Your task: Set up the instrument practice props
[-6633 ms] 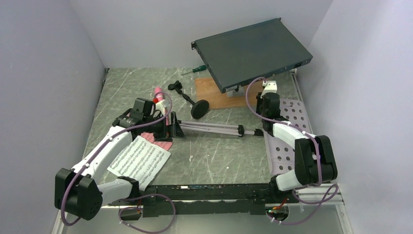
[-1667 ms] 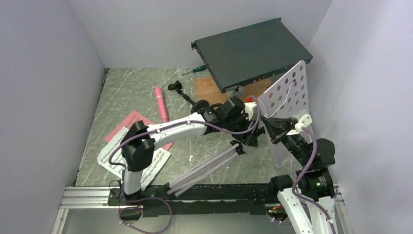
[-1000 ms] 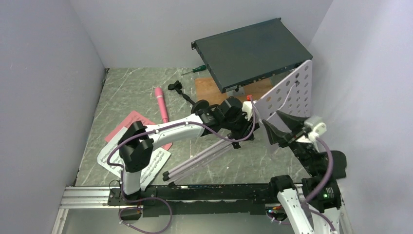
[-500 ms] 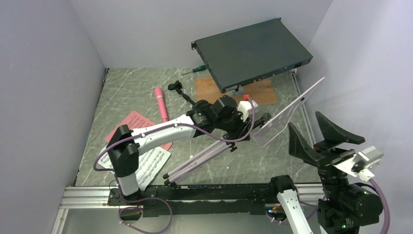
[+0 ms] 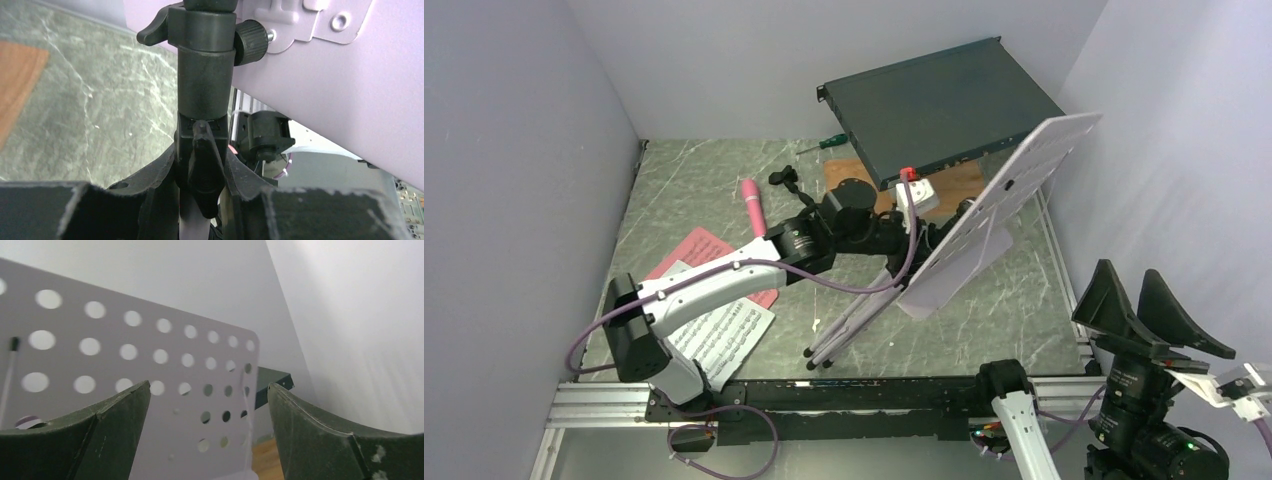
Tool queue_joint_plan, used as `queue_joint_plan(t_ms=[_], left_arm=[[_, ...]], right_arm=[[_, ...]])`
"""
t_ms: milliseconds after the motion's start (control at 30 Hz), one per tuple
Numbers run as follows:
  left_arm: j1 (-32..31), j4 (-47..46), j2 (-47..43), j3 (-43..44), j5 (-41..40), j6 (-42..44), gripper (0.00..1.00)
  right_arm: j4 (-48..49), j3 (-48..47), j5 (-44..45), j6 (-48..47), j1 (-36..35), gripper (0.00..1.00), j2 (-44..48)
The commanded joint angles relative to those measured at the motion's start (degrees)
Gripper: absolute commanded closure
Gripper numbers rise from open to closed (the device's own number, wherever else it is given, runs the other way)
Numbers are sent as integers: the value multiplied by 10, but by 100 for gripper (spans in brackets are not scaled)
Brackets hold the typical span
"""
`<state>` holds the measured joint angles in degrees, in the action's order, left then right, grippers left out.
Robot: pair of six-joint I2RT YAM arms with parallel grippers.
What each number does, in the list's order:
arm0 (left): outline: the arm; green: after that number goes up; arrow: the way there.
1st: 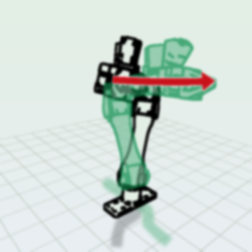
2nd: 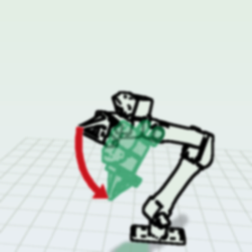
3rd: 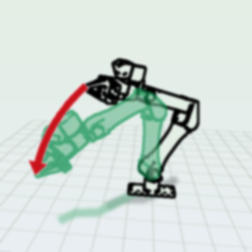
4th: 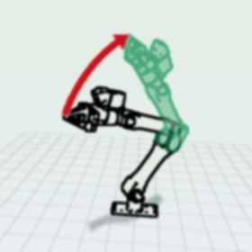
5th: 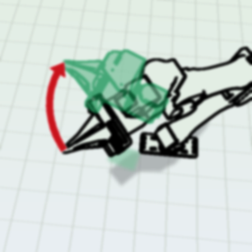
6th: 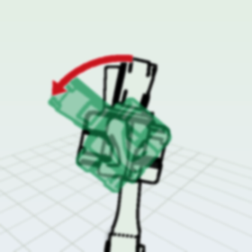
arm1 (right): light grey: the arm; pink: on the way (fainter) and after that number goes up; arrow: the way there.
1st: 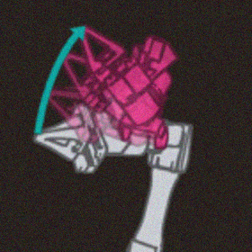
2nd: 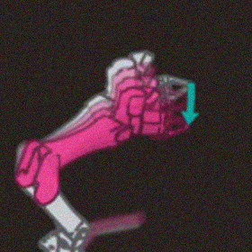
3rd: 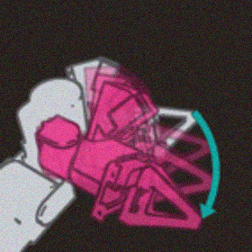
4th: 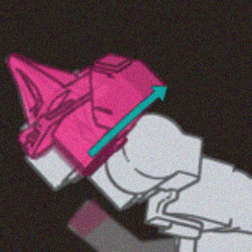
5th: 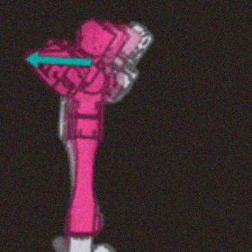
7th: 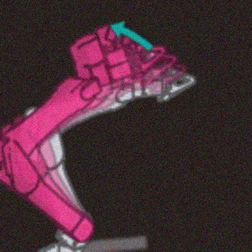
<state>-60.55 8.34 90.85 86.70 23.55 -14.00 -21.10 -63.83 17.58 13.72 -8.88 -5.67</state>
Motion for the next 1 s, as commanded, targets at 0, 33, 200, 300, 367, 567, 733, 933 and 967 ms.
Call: queue_joint_plan(t_ms=[0, 33, 200, 300, 367, 567, 733, 933, 967], left_arm=[[17, -242, -107, -12, 4, -8, 100], [23, -262, -115, -25, 0, -12, 100], [42, -377, -148, -94, -16, -23, 100], [47, -420, -156, -113, -21, -29, 100], [49, -445, -160, -125, -28, -34, 100], [56, -503, -152, -128, -5, -76, 100], [56, -538, -140, -120, 27, -108, 100], [58, -571, -117, -101, 36, -132, 100], [58, -575, -112, -97, 37, -135, 100]], right_arm=[[-18, -17, 16, 8, -2, 9, -13], [-23, -16, 5, 4, -2, 6, -16], [-48, 7, -144, -24, -3, 6, -30], [-39, 53, -258, -22, -2, 11, -28], [-20, 96, -311, -5, -2, 14, -26], [34, 181, -406, 48, -3, 17, -37], [62, 213, -457, 83, -2, 19, -65], [122, 245, -486, 190, -1, 20, -76], [132, 249, -487, 209, -2, 20, -74]])
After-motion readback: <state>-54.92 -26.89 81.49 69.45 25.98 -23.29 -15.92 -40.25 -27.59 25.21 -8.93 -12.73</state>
